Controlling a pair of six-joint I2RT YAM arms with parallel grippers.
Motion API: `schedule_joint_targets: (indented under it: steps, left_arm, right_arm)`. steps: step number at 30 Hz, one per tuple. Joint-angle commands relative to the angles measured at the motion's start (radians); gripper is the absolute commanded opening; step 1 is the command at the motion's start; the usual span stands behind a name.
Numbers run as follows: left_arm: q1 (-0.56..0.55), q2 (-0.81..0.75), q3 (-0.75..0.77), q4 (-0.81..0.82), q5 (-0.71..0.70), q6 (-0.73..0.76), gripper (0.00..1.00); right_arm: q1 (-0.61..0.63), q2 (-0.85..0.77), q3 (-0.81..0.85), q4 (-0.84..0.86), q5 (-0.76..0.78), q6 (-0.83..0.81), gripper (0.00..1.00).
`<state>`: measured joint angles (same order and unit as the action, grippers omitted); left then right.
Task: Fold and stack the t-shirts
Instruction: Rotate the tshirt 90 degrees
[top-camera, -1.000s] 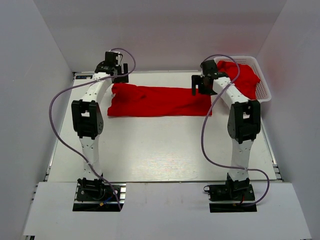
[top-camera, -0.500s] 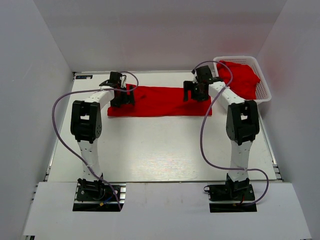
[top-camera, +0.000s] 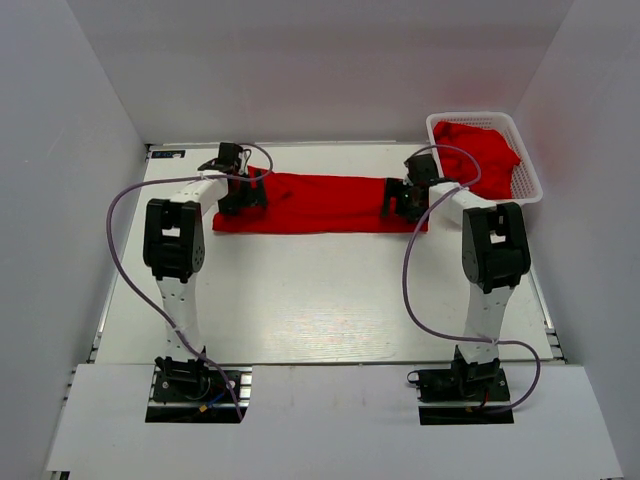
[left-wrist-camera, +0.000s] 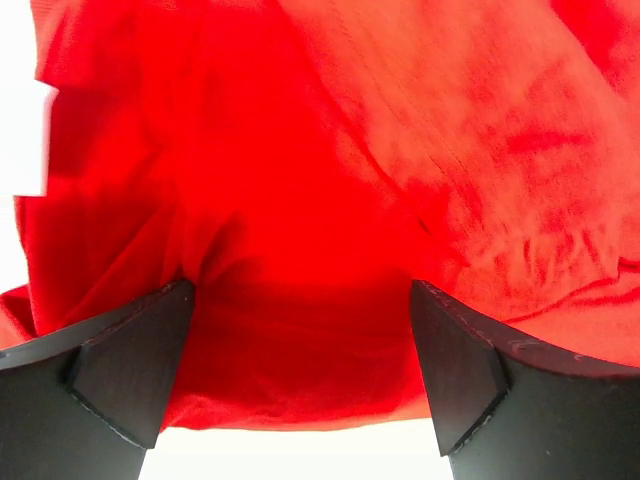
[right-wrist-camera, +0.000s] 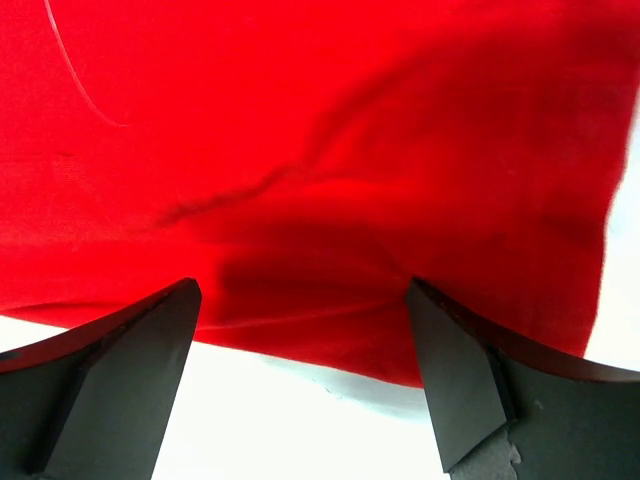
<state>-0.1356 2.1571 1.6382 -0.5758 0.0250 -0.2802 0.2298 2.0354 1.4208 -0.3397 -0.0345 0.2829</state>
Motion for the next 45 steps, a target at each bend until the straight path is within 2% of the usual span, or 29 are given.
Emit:
schedule_joint_targets:
  steps: [1,2,3,7,10,12,16,18,19,20,22,23,28,31,33,36,39,45]
  left_arm:
    - [0.031,0.067,0.012,-0.076,-0.08,-0.017,1.0]
    - [0.042,0.067,0.023,-0.085,-0.08,-0.017,1.0]
    - [0.042,0.078,0.038,-0.085,-0.08,-0.017,1.0]
    - [0.051,0.125,0.103,-0.085,-0.016,-0.027,1.0]
    - [0.051,0.179,0.204,-0.076,0.051,-0.017,1.0]
    - [0.051,0.265,0.328,-0.076,0.116,-0.027,1.0]
    - [0.027,0.432,0.611,-0.085,0.211,-0.04,1.0]
    - [0.027,0.504,0.669,-0.05,0.301,-0.085,1.0]
    - [0.018,0.517,0.679,0.009,0.343,-0.108,1.0]
    - [0.017,0.517,0.68,0.04,0.343,-0.129,1.0]
    - [0.007,0.527,0.657,0.112,0.352,-0.174,1.0]
    - [-0.005,0.543,0.657,0.141,0.368,-0.188,1.0]
    - [-0.042,0.625,0.777,0.24,0.388,-0.26,1.0]
    - [-0.042,0.635,0.769,0.315,0.403,-0.287,1.0]
    - [-0.052,0.648,0.781,0.358,0.403,-0.287,1.0]
    - [-0.052,0.679,0.802,0.409,0.423,-0.309,1.0]
    - [-0.052,0.679,0.786,0.433,0.435,-0.309,1.0]
    - [-0.052,0.601,0.775,0.433,0.412,-0.274,1.0]
  right_arm:
    - [-0.033,0.017,-0.091,-0.085,0.077,0.029,0.9]
    - [-0.033,0.016,-0.114,-0.087,0.073,0.032,0.87]
    - [-0.033,0.009,-0.117,-0.087,0.068,0.029,0.9]
    - [-0.011,-0.012,-0.149,-0.145,0.007,-0.002,0.9]
    - [0.025,-0.076,-0.262,-0.13,-0.057,-0.017,0.9]
    - [0.06,-0.125,-0.304,-0.125,-0.129,-0.024,0.9]
    - [0.214,-0.161,-0.393,-0.165,-0.227,-0.069,0.9]
    - [0.302,-0.159,-0.395,-0.177,-0.258,-0.088,0.9]
    - [0.328,-0.153,-0.396,-0.18,-0.299,-0.103,0.9]
    - [0.406,-0.147,-0.389,-0.177,-0.312,-0.112,0.9]
    - [0.454,-0.121,-0.337,-0.156,-0.358,-0.134,0.9]
    - [0.53,-0.113,-0.318,-0.141,-0.382,-0.151,0.9]
    - [0.735,0.03,-0.088,-0.079,-0.446,-0.186,0.9]
    - [0.824,0.089,0.009,-0.059,-0.521,-0.189,0.9]
    - [0.883,0.104,0.079,-0.068,-0.515,-0.229,0.9]
    - [0.921,0.12,0.096,-0.044,-0.53,-0.249,0.9]
    - [0.931,0.114,0.099,-0.035,-0.472,-0.238,0.9]
    - [0.928,0.08,0.116,-0.044,-0.392,-0.238,0.9]
